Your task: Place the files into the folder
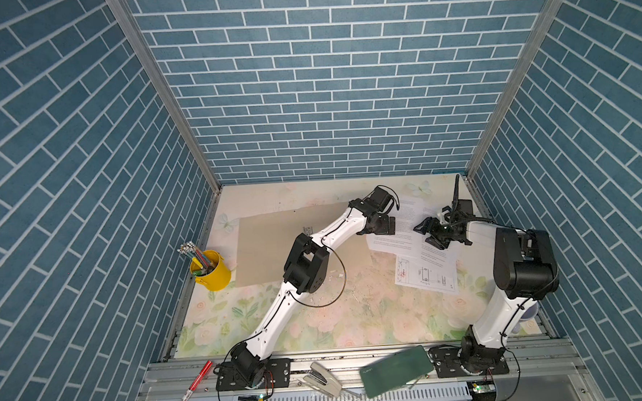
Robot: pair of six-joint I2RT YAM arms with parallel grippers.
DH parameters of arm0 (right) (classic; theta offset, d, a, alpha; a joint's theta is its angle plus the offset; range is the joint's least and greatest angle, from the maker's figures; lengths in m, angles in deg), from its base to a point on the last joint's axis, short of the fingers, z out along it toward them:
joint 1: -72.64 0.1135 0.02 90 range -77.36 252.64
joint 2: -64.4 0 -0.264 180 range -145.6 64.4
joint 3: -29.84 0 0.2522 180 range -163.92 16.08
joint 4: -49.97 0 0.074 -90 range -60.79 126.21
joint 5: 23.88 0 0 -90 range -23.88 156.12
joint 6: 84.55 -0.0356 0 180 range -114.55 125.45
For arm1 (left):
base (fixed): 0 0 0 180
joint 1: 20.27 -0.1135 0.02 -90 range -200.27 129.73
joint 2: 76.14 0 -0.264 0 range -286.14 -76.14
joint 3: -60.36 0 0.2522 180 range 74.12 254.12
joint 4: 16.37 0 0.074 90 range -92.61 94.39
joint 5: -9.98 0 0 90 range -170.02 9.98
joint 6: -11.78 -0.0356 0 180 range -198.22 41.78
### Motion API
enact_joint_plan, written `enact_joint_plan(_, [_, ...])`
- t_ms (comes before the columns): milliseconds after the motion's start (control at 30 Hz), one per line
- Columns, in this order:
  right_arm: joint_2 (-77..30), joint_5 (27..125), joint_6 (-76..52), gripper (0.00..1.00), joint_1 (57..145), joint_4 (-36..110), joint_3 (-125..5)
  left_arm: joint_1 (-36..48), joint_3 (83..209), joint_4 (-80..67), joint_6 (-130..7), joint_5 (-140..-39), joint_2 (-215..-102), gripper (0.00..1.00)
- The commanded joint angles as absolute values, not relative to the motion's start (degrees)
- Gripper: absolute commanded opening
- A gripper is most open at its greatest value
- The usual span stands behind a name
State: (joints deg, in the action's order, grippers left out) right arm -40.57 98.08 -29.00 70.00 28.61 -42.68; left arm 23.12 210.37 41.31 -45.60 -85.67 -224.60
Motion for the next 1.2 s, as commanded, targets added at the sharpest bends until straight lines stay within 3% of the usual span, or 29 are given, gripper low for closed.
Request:
enact_joint_plan(0, [-42.07, 99.09, -27.15, 0.72, 70.1, 26.8, -45.08, 23.24, 213.05, 43.44, -44.64, -86.63, -226.12, 0.99])
enact_joint_plan(633, [-41.73, 98.27, -25.58, 0.72, 70.08, 24.63, -45.61, 23.23, 212.45, 43.62, -44.4, -81.87, -223.59, 0.99])
enact_joint_plan(1167, [-43.43, 99.66, -24.27, 0.72, 70.13, 22.54, -47.16, 23.23, 212.2, 44.76, -42.57, -84.95, -226.58, 0.99])
